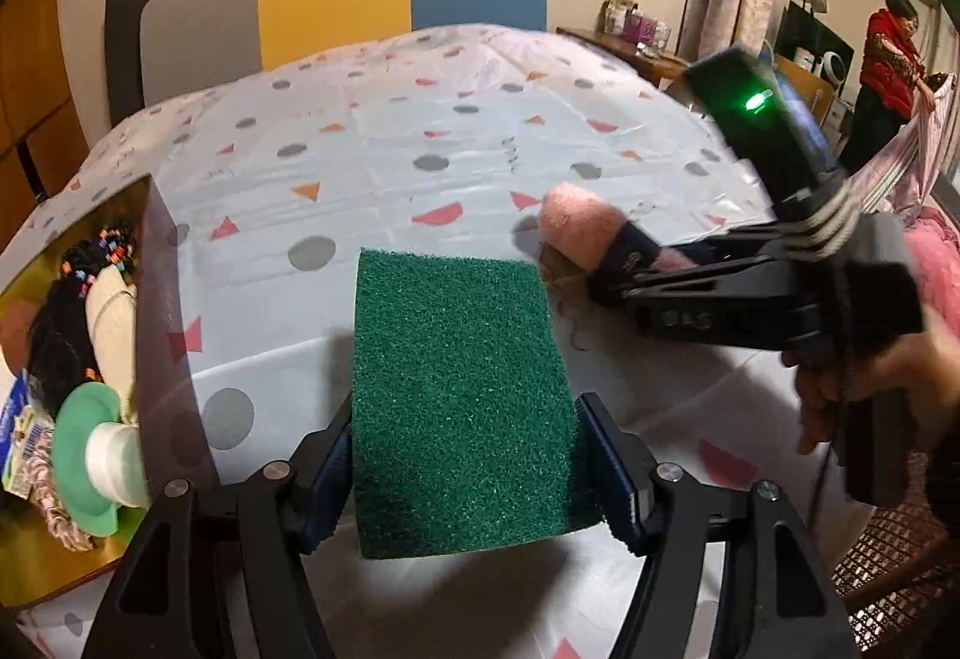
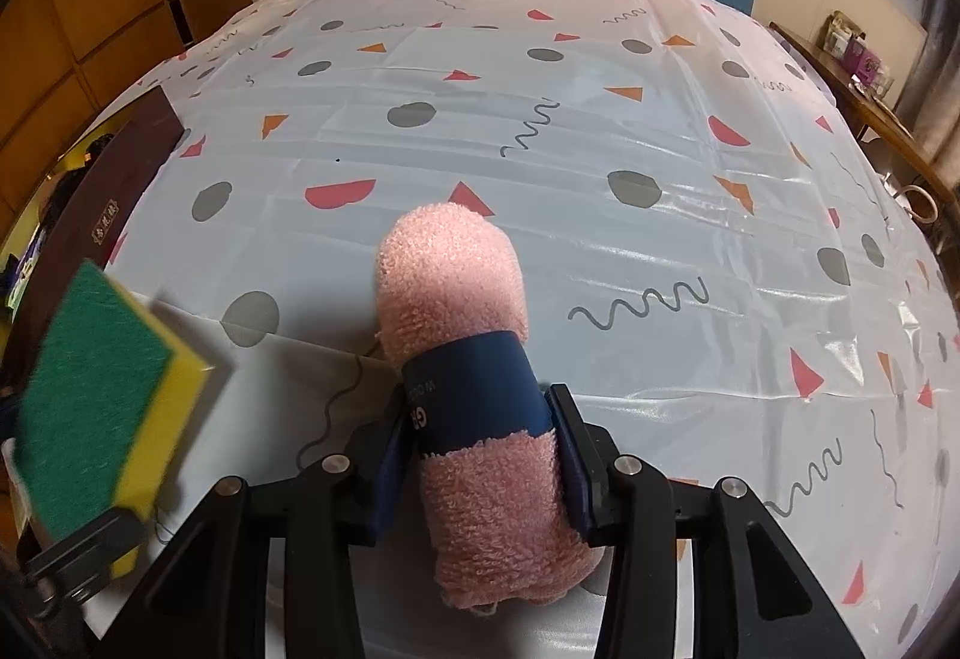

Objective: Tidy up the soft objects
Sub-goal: 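Lift the sponge with the left tool and carry it over the gold tray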

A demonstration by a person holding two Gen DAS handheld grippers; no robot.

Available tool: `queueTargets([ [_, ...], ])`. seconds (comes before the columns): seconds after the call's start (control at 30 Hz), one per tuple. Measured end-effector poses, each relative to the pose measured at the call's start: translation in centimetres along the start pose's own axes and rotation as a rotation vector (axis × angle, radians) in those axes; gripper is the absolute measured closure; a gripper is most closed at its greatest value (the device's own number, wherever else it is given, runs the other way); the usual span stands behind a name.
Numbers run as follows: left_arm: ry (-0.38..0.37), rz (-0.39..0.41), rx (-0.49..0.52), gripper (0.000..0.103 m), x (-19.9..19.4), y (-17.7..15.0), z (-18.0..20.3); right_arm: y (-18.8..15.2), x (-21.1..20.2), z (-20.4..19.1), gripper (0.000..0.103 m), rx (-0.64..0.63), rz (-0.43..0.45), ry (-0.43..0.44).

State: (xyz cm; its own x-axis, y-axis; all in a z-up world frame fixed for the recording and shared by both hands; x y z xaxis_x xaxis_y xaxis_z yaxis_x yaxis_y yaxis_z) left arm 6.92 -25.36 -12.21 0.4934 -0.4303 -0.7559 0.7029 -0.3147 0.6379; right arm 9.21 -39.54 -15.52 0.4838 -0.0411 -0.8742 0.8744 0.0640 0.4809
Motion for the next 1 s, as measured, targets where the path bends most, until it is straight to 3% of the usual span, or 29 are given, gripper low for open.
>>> queueTargets([
  [0.27, -0.024, 0.055, 0.001, 0.033, -3.5, 0.9, 0.3, -0.1, 0.0, -0.8, 0.060, -0.050, 0.034, -0.073],
  [0.57, -0.052, 0.080, -0.034, 0.033, -5.9, 1.2, 0.1, -0.2, 0.1, -0.4, 0.060, -0.023, 0.071, -0.037],
  [1.0, -0.048, 0.177, -0.060, 0.033, -9.8, 3.0, -1.6, -0.1, 0.2, -0.9, 0.060, -0.054, 0.095, -0.070],
])
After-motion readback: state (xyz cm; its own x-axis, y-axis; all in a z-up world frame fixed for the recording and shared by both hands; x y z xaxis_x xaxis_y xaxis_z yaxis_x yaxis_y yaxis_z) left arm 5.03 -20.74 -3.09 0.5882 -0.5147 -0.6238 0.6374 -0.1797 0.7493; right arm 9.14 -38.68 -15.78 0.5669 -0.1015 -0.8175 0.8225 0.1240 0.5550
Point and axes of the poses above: each gripper's, at about its wrist camera, not at the fingertips, and x roughly the way its jaws point, z to its right, y to its top, the point moved 5 cm from there along x, roughly the way its jaws point, and after that the axes turned 9 degrees about -x, right-handed, at the moved point
